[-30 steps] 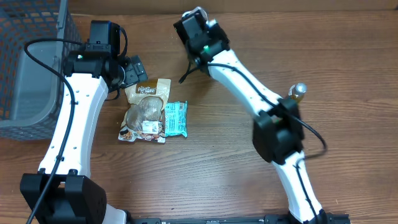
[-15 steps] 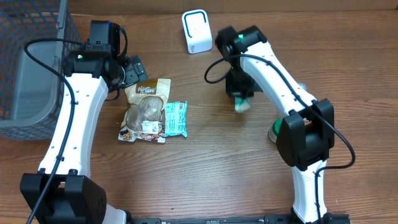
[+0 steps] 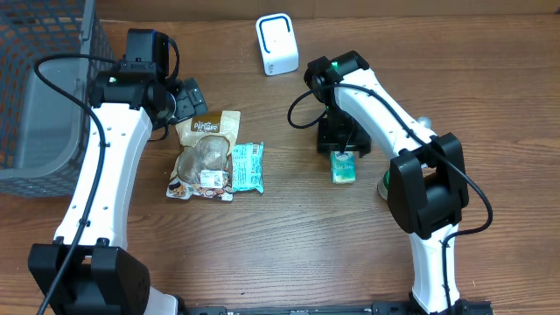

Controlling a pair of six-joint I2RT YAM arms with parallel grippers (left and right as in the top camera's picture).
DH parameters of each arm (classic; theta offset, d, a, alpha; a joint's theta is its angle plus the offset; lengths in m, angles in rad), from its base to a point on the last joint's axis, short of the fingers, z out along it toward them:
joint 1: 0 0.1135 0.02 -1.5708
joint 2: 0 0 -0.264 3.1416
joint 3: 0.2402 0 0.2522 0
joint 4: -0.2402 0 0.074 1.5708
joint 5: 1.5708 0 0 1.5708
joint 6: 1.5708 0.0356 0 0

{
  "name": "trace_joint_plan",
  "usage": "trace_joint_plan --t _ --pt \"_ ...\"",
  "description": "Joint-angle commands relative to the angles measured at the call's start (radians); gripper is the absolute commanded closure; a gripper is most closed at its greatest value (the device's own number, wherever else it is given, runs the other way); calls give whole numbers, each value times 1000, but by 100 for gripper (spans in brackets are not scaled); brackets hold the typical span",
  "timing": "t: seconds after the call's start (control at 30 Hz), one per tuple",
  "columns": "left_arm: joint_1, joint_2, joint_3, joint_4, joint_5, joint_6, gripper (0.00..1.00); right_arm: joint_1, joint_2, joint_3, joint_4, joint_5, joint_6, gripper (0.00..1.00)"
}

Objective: Scan the item barcode

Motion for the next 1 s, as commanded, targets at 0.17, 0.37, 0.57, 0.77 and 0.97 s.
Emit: trace_joint_plan --t 0.17,0.37,0.57,0.77,0.97 --pt "-2 -6 12 0 -7 4 0 3 -69 35 3 18 27 0" --pt "-2 -6 12 0 -6 4 0 2 -213 85 28 38 26 0" --pt "-2 -6 12 0 -6 4 0 -4 -289 85 51 161 26 0" --pt "-2 -6 12 0 -7 4 0 -4 -289 84 51 159 26 0" --pt "-2 -6 12 0 -7 4 0 -4 -289 84 51 156 26 0"
